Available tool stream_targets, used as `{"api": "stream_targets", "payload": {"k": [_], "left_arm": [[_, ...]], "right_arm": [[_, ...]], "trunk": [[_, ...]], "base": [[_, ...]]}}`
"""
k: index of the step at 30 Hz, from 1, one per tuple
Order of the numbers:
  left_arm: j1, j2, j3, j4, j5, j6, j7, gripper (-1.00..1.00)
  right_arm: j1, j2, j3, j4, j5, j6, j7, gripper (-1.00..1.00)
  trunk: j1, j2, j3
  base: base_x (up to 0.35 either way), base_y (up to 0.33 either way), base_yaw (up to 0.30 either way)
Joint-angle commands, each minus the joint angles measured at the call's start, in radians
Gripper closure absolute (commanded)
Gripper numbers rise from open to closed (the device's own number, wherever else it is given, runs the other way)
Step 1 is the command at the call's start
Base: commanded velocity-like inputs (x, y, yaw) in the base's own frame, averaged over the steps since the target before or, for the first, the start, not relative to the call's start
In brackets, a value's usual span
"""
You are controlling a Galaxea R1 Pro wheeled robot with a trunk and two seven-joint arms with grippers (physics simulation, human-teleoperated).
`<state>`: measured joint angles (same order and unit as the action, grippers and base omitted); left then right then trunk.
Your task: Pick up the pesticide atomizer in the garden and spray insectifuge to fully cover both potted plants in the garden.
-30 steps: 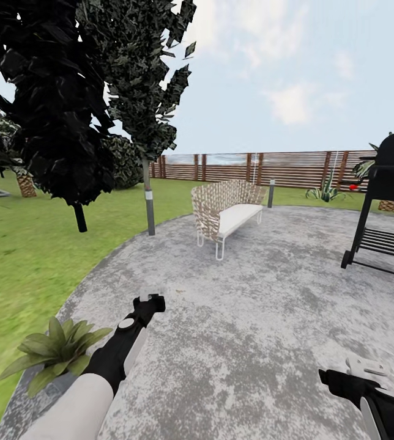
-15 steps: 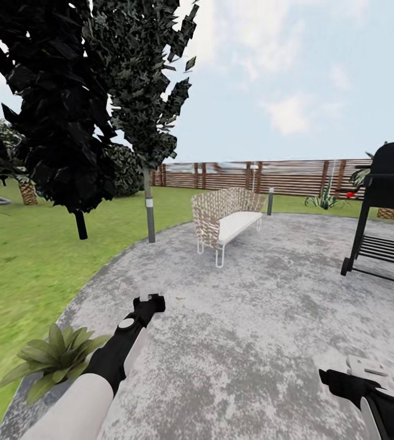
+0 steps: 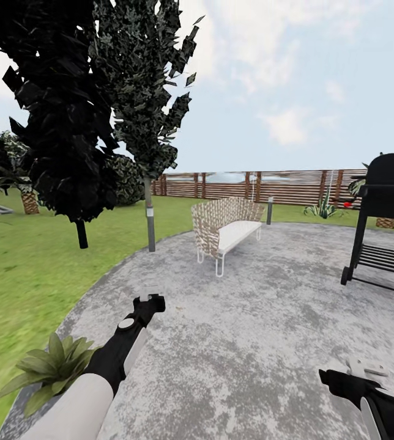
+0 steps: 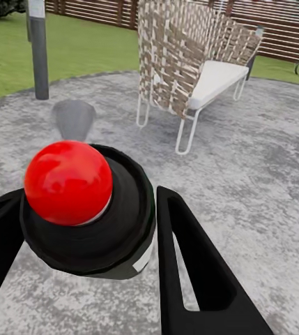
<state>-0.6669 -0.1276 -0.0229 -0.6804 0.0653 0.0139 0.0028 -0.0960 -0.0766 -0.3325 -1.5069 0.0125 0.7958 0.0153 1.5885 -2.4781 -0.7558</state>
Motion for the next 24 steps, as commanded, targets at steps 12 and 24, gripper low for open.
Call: {"api": "stream_targets", "payload": {"k": [12,24], "left_arm": [[0.0,0.0,-0.002,-0.001,0.007,0.001,0.0,1.0],[0.0,0.0,-0.002,0.0,0.007,0.001,0.0,1.0]], "right_arm": [[-0.001,0.0,0.001,-0.001,0.001,0.005,0.002,-1.0],[-0.001,0.0,0.0,-0.001,0.001,0.005,0.002,-1.0]], "trunk": [[-0.046,0.084,0.036],[-0.092,0.168,0.071]], "base": [[0.0,0.0,0.0],[0.0,0.0,0.0]]}}
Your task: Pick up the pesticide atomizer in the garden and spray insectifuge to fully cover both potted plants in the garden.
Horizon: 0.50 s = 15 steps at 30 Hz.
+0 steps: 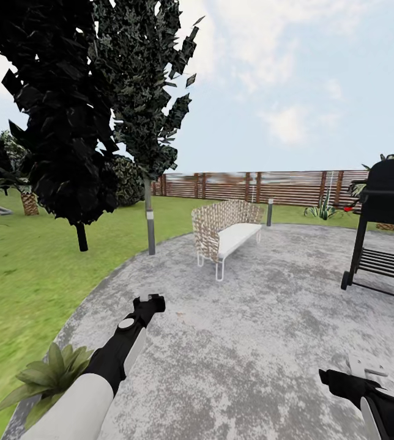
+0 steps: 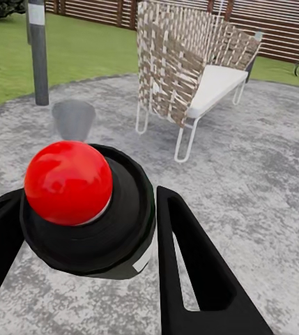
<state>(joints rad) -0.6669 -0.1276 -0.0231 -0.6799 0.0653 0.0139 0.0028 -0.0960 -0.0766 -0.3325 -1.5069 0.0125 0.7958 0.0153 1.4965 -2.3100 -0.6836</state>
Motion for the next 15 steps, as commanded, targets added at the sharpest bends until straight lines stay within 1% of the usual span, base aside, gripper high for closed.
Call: {"api": "stream_targets", "payload": {"k": [1,15], "left_arm": [[0.0,0.0,-0.002,-0.001,0.007,0.001,0.0,1.0],[0.0,0.0,-0.002,0.0,0.007,0.001,0.0,1.0]], "right_arm": [[-0.001,0.0,0.0,-0.001,0.001,0.005,0.002,-1.0],[-0.001,0.0,0.001,-0.001,0.001,0.005,0.002,-1.0]], "trunk": [[-0.004,0.007,0.001],[-0.058,0.105,0.022]], "base": [[0.0,0.0,0.0],[0.0,0.0,0.0]]}}
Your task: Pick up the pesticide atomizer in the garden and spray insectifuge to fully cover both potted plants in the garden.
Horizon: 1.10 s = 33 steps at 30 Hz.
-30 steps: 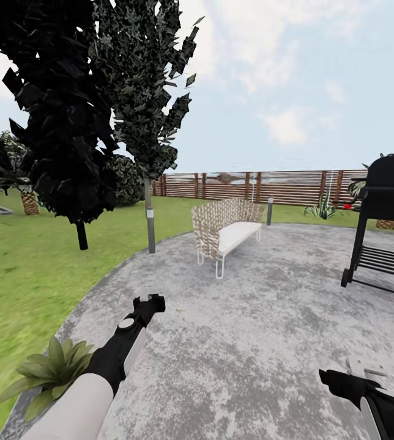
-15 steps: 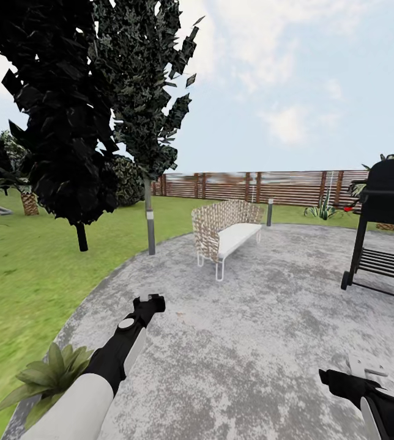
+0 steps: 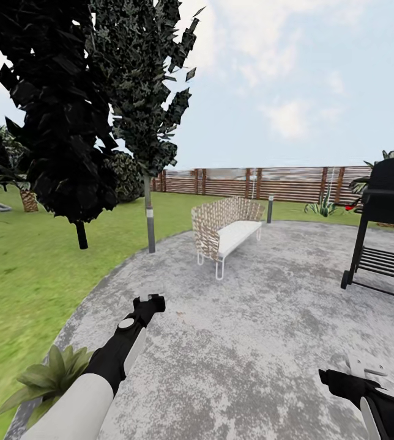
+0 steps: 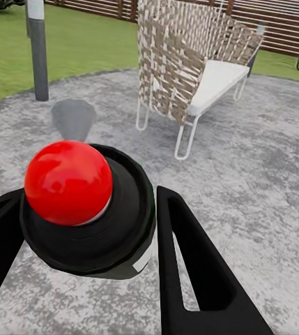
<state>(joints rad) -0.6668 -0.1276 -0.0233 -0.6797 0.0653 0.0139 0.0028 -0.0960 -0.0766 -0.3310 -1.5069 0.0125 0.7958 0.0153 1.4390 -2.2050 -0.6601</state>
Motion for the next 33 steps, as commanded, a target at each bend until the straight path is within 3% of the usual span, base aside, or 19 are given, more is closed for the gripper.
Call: {"api": "stream_targets", "payload": {"k": [1,23,33], "left_arm": [[0.0,0.0,-0.001,-0.001,0.007,0.001,0.0,1.0],[0.0,0.0,-0.001,-0.001,0.007,0.001,0.001,1.0],[0.0,0.0,-0.002,-0.001,0.007,0.002,0.001,1.0]], "right_arm": [[-0.001,0.0,0.0,-0.001,0.001,0.005,0.002,-1.0],[-0.001,0.0,0.001,-0.001,0.001,0.005,0.002,-1.0],[-0.001,0.0,0.003,-0.001,0.001,0.005,0.002,-1.0]], "trunk": [[-0.004,0.007,0.0],[-0.088,0.161,0.045],[-0.127,0.231,0.074]], "base": [[0.0,0.0,0.0],[0.0,0.0,0.001],[0.0,0.0,0.2]]}}
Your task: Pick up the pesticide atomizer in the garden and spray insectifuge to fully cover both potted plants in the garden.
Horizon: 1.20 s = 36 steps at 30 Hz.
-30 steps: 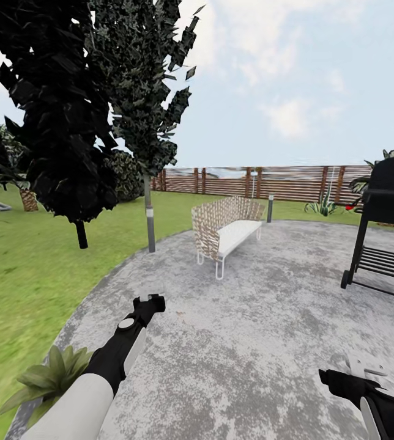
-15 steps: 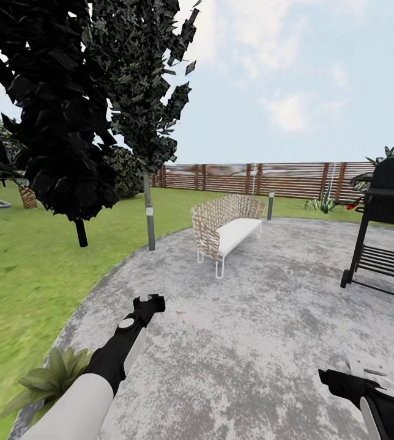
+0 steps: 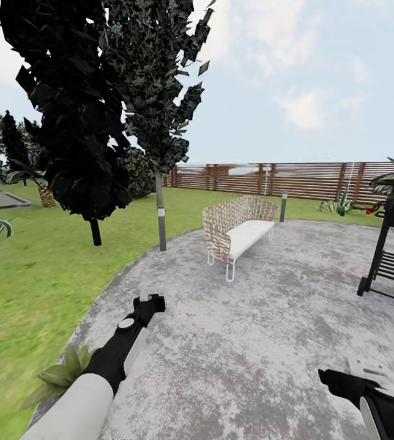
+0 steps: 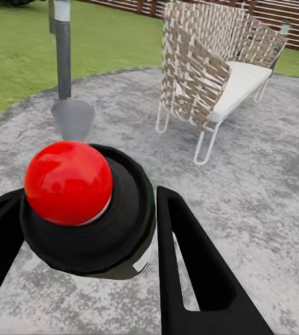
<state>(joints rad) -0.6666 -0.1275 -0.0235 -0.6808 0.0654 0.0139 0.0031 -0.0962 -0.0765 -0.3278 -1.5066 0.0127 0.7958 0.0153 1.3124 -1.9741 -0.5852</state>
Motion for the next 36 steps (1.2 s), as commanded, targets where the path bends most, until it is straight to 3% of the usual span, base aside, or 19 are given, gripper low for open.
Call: {"api": "stream_targets", "payload": {"k": [1,10,25,36], "left_arm": [[-0.001,0.0,-0.002,0.0,0.007,0.002,0.001,1.0],[-0.001,0.0,-0.001,0.0,0.007,0.002,0.0,1.0],[-0.001,0.0,-0.001,0.0,0.007,0.002,0.0,1.0],[-0.001,0.0,-0.001,0.0,0.007,0.002,0.0,1.0]], "right_arm": [[0.0,0.0,-0.001,-0.001,0.001,0.005,0.002,-1.0],[0.0,0.0,-0.001,-0.001,0.001,0.005,0.002,-1.0],[0.0,-0.001,-0.001,-0.001,0.002,-0.002,0.003,-1.0],[0.0,0.0,-0.002,-0.001,0.002,-0.003,0.002,-1.0]], "trunk": [[-0.004,0.007,0.002],[-0.039,0.07,0.03],[-0.096,0.175,0.077],[-0.096,0.175,0.077]], "base": [[0.0,0.0,0.245],[0.0,0.0,0.239],[0.0,0.0,0.016],[0.0,0.0,0.0]]}}
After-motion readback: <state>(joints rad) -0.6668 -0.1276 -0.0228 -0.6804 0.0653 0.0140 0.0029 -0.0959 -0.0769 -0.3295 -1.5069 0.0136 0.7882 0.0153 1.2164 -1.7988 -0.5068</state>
